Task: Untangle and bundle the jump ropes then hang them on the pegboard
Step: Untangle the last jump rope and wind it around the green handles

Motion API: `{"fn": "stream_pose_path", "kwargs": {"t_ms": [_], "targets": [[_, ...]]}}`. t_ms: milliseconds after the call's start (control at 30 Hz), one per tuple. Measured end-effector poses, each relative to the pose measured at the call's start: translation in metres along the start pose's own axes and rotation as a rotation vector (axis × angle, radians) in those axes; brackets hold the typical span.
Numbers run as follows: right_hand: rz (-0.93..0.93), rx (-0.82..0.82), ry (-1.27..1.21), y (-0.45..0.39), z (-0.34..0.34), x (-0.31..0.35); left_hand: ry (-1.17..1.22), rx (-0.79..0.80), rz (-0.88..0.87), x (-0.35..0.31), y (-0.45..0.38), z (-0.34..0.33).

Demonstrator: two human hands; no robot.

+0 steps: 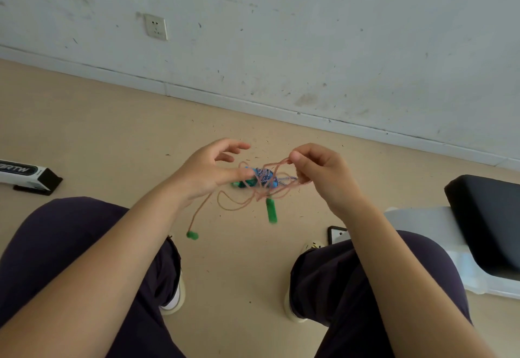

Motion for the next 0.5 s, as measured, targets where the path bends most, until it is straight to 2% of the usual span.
{"fn": "stream_pose_path", "kwargs": {"t_ms": [100, 167, 233, 300, 400, 500], "targets": [[0.022, 0.075, -0.100, 0.003, -0.017, 0.001, 0.091, 0.234, -0.035, -0.004, 0.005, -0.029], [0.028, 0.082, -0.129, 0.002, -0.021, 0.000, 0.073, 0.306, -0.037, -0.004, 0.007, -0.040], [0.037, 0.013, -0.075, 0.000, -0.015, -0.001, 0.023, 0.297, -0.041, -0.004, 0.006, -0.040], [0.032, -0.120, -0.039, -0.003, 0.000, -0.004, -0.001, 0.224, -0.035, -0.003, 0.002, -0.030], [0.017, -0.290, -0.087, -0.004, 0.021, -0.008, 0.044, 0.130, -0.043, -0.004, -0.003, -0.014], [-0.008, -0.315, -0.037, -0.005, 0.023, -0.011, 0.046, 0.085, -0.036, -0.004, -0.003, -0.008]]}}
Point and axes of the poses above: each hand's wrist, its own y-axis away from the middle knuckle, its own z-axis out of the back of the hand, x = y × z, the point moved 6 cm from there along -y, towards the middle knuckle, and after that the axes turned 1 degree about z, right-handed, at the moved point
